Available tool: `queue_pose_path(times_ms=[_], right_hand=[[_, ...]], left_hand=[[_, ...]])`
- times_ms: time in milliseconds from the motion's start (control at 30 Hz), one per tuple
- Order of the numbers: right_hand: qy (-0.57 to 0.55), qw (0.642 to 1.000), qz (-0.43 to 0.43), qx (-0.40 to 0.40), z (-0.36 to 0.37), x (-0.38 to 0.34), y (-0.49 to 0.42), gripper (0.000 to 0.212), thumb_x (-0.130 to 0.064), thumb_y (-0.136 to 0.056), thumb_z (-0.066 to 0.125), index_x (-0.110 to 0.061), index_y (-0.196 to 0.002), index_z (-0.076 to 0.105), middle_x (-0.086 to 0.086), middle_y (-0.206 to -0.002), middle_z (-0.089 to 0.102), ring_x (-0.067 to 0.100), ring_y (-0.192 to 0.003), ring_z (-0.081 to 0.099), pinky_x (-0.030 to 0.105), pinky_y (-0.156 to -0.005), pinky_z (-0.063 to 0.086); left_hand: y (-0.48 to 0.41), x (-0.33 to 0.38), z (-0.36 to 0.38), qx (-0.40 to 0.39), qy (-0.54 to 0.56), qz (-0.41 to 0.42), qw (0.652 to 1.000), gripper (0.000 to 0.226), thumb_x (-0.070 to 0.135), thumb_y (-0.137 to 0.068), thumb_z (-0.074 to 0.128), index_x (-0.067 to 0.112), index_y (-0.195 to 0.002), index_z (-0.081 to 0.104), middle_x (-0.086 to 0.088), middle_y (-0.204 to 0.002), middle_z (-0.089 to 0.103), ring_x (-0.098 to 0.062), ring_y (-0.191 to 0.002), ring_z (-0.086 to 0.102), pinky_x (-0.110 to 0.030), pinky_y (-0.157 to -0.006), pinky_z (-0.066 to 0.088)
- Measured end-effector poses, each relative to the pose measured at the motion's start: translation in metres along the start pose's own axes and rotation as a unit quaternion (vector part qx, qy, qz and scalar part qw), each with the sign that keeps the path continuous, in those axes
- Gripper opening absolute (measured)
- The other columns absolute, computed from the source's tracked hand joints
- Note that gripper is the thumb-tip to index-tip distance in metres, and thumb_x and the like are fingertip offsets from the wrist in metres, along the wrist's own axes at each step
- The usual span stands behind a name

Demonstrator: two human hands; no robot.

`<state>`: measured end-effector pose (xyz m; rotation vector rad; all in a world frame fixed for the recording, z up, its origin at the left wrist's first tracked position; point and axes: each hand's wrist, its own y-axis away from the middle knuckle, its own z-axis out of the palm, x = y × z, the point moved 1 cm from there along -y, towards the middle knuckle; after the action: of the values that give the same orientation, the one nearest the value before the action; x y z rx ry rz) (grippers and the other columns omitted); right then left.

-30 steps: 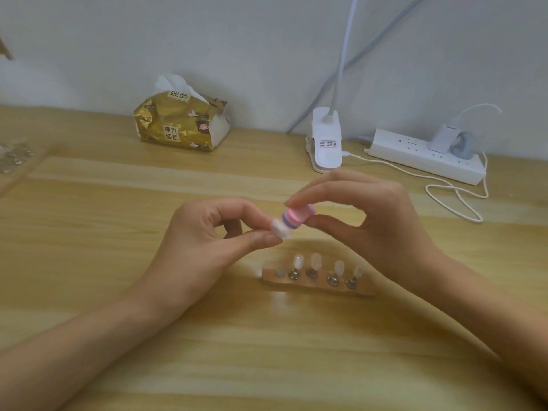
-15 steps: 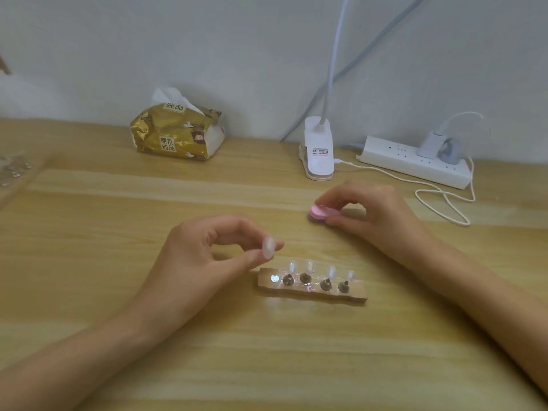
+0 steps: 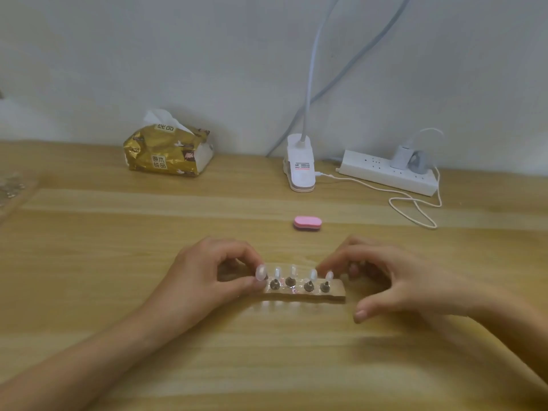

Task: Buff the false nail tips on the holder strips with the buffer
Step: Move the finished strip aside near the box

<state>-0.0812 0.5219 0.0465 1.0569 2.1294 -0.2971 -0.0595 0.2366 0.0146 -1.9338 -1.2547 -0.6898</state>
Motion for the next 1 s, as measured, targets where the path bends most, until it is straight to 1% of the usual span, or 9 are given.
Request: queue_pose_path(times_ms=[167,267,367,467,567,667,833,900,1000], right_hand=[[0.078,0.981,-0.063,0.165,0.028,-0.006,0.005,0.031,-0.013,-0.079,0.078,-0.039,-0.092,0.070,-0.017,-0.095,0.058,0.009,-0.076,0.060,0.008,-0.067,0.041],[0.105,0.973,-0.019,0.203,0.011,0.010,0.036,0.036,-0.007,-0.077,0.075,-0.041,-0.087,0.068,-0.014,-0.089,0.059,0.009,-0.072,0.060,0.007,-0.065,0.040],[0.135,0.948,0.077,0.278,-0.020,0.046,0.090,0.045,0.001,-0.071,0.080,-0.040,-0.082,0.067,-0.012,-0.082,0.061,0.004,-0.073,0.060,0.007,-0.064,0.040],[0.150,0.895,0.220,0.359,-0.059,0.094,0.143,0.030,-0.003,-0.074,0.083,-0.028,-0.080,0.067,-0.006,-0.082,0.064,0.008,-0.072,0.059,0.010,-0.064,0.043],[0.140,0.824,0.374,0.402,-0.101,0.145,0.182,0.012,-0.017,-0.085,0.077,-0.014,-0.088,0.066,0.005,-0.088,0.068,0.012,-0.074,0.057,0.027,-0.066,0.045],[0.139,0.766,0.452,0.436,-0.139,0.181,0.200,0.020,-0.025,-0.092,0.069,-0.007,-0.084,0.066,0.010,-0.084,0.067,0.020,-0.074,0.058,0.031,-0.059,0.035],[0.134,0.635,0.577,0.497,-0.180,0.226,0.210,0.047,-0.057,-0.093,0.057,-0.013,-0.099,0.071,0.014,-0.106,0.070,0.036,-0.109,0.063,0.042,-0.096,0.041],[0.090,0.635,0.544,0.542,-0.187,0.234,0.204,0.044,-0.055,-0.088,0.068,-0.016,-0.107,0.071,0.010,-0.112,0.069,0.033,-0.113,0.062,0.042,-0.098,0.042],[-0.019,0.691,0.437,0.575,-0.189,0.239,0.190,0.046,-0.041,-0.084,0.079,-0.016,-0.118,0.061,0.002,-0.114,0.067,0.024,-0.110,0.062,0.042,-0.098,0.048]], left_hand=[[0.002,0.008,-0.001,-0.038,-0.007,0.013,0.999,0.031,0.032,-0.066,0.089,0.039,-0.089,0.068,0.022,-0.090,0.070,-0.010,-0.086,0.059,-0.018,-0.076,0.044],[-0.003,0.017,-0.002,-0.079,0.011,0.032,0.996,0.051,0.044,-0.058,0.089,0.047,-0.103,0.065,0.025,-0.107,0.066,-0.008,-0.090,0.059,-0.011,-0.079,0.044],[-0.015,0.033,0.018,-0.135,-0.023,0.103,0.985,0.043,0.050,-0.070,0.078,0.048,-0.109,0.062,0.026,-0.114,0.062,-0.005,-0.095,0.059,-0.012,-0.082,0.046],[-0.040,0.061,0.064,-0.176,-0.018,0.160,0.971,0.026,0.053,-0.080,0.063,0.042,-0.103,0.067,0.024,-0.109,0.061,-0.003,-0.095,0.058,-0.013,-0.081,0.046],[-0.083,0.095,0.125,-0.198,-0.038,0.193,0.960,0.020,0.036,-0.088,0.067,0.038,-0.107,0.066,0.022,-0.111,0.058,0.000,-0.100,0.054,-0.027,-0.091,0.046],[-0.132,0.129,0.192,-0.182,-0.079,0.224,0.954,0.025,0.033,-0.092,0.063,0.036,-0.117,0.062,0.018,-0.122,0.054,-0.008,-0.114,0.048,-0.032,-0.100,0.040],[-0.182,0.160,0.270,-0.157,-0.153,0.219,0.951,0.030,0.035,-0.096,0.053,0.036,-0.126,0.054,0.014,-0.134,0.047,-0.016,-0.122,0.040,-0.031,-0.096,0.032],[-0.189,0.158,0.281,-0.156,-0.167,0.225,0.947,0.029,0.037,-0.097,0.050,0.037,-0.126,0.052,0.015,-0.133,0.046,-0.017,-0.120,0.038,-0.031,-0.093,0.032],[-0.194,0.149,0.285,-0.158,-0.147,0.226,0.950,0.028,0.038,-0.096,0.052,0.038,-0.124,0.053,0.017,-0.131,0.047,-0.014,-0.116,0.038,-0.030,-0.088,0.031]])
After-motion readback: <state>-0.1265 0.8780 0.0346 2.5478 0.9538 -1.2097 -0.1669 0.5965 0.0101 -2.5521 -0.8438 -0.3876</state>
